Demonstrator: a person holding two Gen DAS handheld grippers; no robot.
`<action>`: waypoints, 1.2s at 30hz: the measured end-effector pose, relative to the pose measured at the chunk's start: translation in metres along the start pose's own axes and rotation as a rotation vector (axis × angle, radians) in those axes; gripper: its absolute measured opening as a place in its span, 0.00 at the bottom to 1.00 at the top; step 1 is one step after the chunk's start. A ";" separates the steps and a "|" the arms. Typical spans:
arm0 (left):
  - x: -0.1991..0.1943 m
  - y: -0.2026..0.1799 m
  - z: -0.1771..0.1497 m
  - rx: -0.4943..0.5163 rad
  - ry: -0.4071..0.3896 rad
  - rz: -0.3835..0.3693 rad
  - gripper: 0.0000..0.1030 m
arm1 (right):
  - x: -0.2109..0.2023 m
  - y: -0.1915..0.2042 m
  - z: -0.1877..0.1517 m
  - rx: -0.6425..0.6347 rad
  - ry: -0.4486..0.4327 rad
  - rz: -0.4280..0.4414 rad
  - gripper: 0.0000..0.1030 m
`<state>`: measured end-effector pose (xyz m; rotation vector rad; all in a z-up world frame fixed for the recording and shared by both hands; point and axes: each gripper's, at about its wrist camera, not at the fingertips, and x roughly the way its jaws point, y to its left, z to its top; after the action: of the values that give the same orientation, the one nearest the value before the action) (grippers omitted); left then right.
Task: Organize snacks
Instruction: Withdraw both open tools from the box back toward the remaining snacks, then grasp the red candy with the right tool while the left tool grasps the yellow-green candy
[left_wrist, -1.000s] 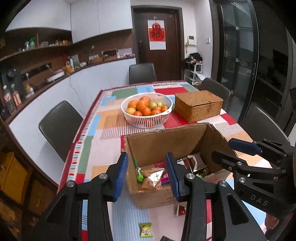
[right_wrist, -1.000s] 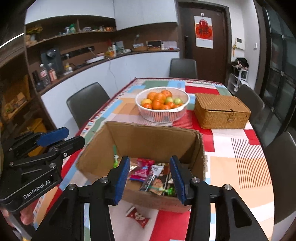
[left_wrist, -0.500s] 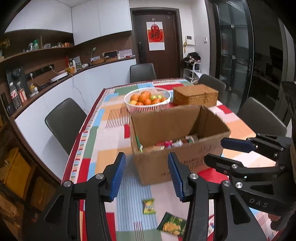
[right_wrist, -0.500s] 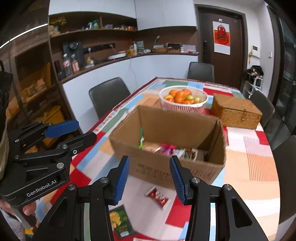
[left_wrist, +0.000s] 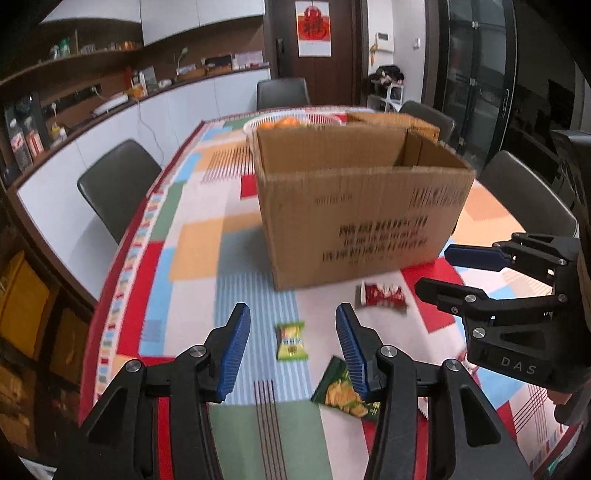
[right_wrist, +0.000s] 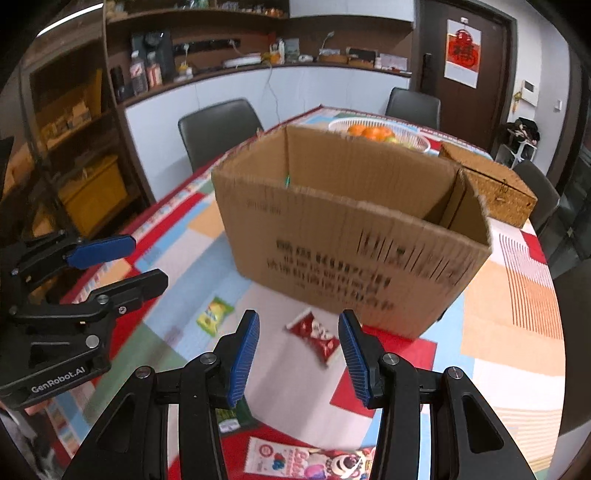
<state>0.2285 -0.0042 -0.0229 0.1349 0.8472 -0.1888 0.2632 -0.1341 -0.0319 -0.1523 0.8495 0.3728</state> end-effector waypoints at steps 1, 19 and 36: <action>0.003 0.001 -0.004 -0.004 0.010 -0.002 0.46 | 0.004 0.001 -0.003 -0.009 0.013 -0.002 0.45; 0.071 0.013 -0.028 -0.033 0.159 -0.011 0.46 | 0.072 -0.004 -0.019 -0.094 0.174 -0.048 0.45; 0.114 0.010 -0.023 -0.041 0.243 -0.037 0.46 | 0.110 -0.005 -0.010 -0.158 0.194 -0.045 0.45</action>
<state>0.2879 -0.0031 -0.1238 0.1046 1.0950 -0.1917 0.3240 -0.1132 -0.1220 -0.3577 1.0062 0.3872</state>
